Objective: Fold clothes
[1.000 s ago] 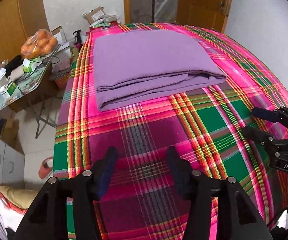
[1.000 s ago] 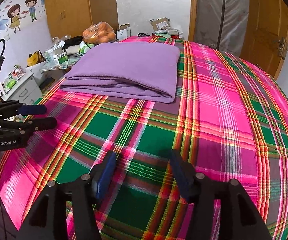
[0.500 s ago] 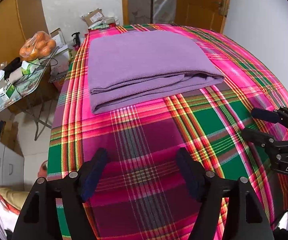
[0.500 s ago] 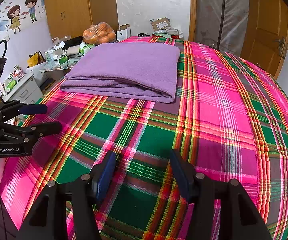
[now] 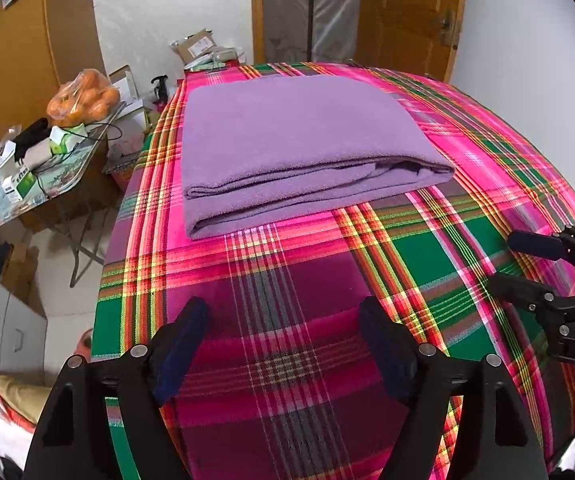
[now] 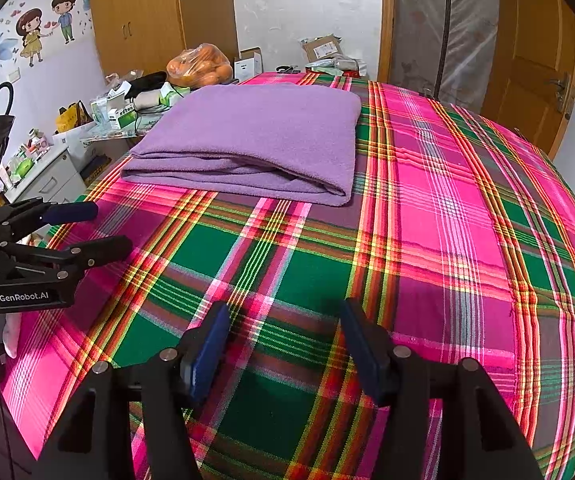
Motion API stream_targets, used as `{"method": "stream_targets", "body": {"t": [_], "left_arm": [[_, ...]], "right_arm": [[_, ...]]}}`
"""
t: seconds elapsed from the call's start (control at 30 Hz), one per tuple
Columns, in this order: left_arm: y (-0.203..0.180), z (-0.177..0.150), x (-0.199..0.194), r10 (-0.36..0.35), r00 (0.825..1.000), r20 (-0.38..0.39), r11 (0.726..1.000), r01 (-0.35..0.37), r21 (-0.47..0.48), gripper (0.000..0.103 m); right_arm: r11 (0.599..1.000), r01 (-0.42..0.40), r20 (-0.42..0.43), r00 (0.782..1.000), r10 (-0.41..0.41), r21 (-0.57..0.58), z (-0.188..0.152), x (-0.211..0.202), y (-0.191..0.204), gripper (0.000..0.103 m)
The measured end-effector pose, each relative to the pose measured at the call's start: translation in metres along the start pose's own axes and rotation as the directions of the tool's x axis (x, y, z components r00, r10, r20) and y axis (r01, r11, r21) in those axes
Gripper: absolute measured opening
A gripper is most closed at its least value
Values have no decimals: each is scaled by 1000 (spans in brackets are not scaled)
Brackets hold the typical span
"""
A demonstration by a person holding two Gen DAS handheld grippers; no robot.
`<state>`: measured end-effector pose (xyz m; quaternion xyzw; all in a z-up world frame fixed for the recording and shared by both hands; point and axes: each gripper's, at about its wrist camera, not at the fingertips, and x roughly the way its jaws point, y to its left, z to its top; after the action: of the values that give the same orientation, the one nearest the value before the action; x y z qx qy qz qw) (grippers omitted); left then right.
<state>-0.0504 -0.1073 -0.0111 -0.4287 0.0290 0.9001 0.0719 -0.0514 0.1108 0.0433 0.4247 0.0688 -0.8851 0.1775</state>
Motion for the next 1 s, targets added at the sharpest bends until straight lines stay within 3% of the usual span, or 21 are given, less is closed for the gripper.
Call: {"method": "stream_targets", "body": {"t": [1.0], "left_arm": [[1, 0, 1, -5, 1000, 0, 1000, 5, 1, 81]], "right_arm": [[1000, 3, -5, 1000, -3, -17, 1, 0, 0, 62]]}}
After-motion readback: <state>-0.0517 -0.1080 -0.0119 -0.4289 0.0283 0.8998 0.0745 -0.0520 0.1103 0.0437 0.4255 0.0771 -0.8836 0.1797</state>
